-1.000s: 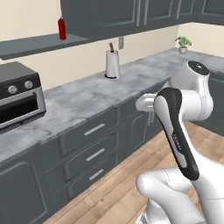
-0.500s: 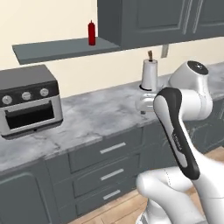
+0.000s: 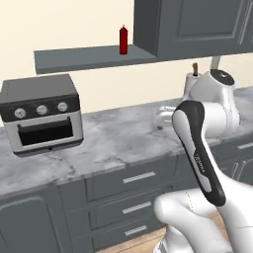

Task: Move the shaker and ketchup from the cabinet to the dining counter.

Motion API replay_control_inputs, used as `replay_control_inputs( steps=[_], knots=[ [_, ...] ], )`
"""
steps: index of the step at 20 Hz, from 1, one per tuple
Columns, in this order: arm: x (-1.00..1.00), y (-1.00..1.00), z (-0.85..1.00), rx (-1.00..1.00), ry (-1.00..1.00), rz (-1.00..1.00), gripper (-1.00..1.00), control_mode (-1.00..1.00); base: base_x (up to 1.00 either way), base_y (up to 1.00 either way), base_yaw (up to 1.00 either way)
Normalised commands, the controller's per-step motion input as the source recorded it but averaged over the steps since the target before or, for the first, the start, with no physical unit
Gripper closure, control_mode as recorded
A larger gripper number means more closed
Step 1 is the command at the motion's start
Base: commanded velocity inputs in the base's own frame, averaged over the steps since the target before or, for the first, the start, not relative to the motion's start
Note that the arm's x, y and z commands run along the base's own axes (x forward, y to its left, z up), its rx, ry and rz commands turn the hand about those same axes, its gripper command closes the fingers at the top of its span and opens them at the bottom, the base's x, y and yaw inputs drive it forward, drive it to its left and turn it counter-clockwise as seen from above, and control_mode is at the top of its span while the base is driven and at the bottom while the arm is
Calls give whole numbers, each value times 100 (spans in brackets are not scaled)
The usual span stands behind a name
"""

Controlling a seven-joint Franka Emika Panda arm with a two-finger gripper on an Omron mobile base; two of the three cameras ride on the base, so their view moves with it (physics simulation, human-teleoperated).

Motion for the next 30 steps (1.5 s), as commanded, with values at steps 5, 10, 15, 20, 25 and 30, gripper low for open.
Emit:
replay_control_inputs(
  steps=[5, 10, 15, 20, 25, 30],
  knots=[
    [0, 0, 0, 0, 0, 0, -100, 100, 100, -20, 9],
    [0, 0, 0, 0, 0, 0, -100, 100, 94, -18, 8],
    [-11, 8, 30, -15, -13, 6, -100, -100, 15, 0, 5],
    [-16, 18, 82, -35, -37, 6, -100, -100, 0, 0, 0],
    [0, 0, 78, -20, -24, 4, -100, -100, 0, 0, 0],
    [0, 0, 81, -2, -16, 7, -100, -100, 0, 0, 0]
  ],
)
